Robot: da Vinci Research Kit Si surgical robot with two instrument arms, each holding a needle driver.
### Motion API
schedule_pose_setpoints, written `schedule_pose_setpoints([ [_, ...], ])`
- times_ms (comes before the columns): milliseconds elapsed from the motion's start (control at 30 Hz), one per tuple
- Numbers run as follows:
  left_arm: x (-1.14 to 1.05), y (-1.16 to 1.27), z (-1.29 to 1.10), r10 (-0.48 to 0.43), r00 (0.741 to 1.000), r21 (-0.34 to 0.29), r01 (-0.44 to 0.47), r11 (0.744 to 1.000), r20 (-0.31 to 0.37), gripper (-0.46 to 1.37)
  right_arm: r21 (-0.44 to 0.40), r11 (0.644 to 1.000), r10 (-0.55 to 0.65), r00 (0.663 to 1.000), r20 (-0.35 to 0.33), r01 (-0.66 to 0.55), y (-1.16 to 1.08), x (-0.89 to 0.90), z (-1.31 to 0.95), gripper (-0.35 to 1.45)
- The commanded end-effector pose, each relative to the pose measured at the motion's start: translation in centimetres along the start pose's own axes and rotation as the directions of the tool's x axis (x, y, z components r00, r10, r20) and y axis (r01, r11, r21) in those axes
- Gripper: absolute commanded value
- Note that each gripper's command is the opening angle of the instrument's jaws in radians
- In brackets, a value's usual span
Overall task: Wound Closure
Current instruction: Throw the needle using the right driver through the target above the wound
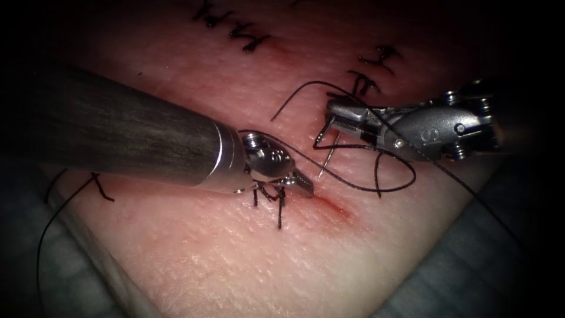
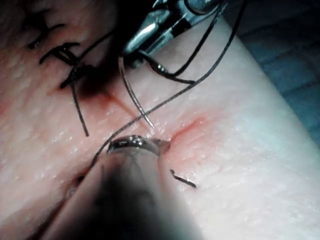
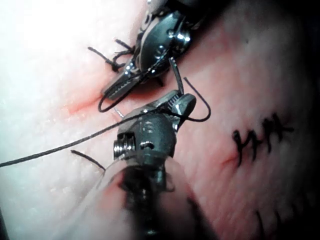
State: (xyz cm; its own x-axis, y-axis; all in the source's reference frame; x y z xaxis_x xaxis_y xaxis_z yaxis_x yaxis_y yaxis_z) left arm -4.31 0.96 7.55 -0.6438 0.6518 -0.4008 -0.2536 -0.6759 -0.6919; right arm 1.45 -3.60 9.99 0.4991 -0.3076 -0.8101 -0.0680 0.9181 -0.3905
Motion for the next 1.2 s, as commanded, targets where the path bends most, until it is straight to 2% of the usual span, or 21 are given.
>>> schedule_pose_setpoints([
  [33,-0.01,0.01,-0.01,0.000,1.000,-0.010,0.000,1.000,0.001,-0.35,-0.008,1.000,-0.001,1.000,0.001,0.001,-0.01,-0.01,0.00,-0.35],
  [200,-0.02,0.07,-0.02,0.002,1.000,-0.011,-0.002,1.000,0.002,-0.35,-0.011,1.000,-0.001,1.000,0.001,0.001,-0.01,-0.01,0.01,-0.35],
  [467,-0.15,0.30,0.06,0.016,1.000,-0.011,-0.016,1.000,0.004,-0.35,-0.013,1.000,-0.005,1.000,0.002,0.005,-0.05,-0.04,0.03,-0.35],
  [800,-0.36,0.24,0.21,0.001,1.000,-0.014,-0.001,1.000,0.007,-0.35,-0.014,0.999,-0.049,0.999,0.009,0.049,-0.18,-0.17,0.09,-0.35],
  [1200,-0.67,0.31,0.40,-0.029,0.999,-0.048,0.030,0.998,0.025,-0.35,-0.006,0.995,-0.099,0.995,-0.007,0.099,-0.21,-0.15,0.11,-0.35],
])
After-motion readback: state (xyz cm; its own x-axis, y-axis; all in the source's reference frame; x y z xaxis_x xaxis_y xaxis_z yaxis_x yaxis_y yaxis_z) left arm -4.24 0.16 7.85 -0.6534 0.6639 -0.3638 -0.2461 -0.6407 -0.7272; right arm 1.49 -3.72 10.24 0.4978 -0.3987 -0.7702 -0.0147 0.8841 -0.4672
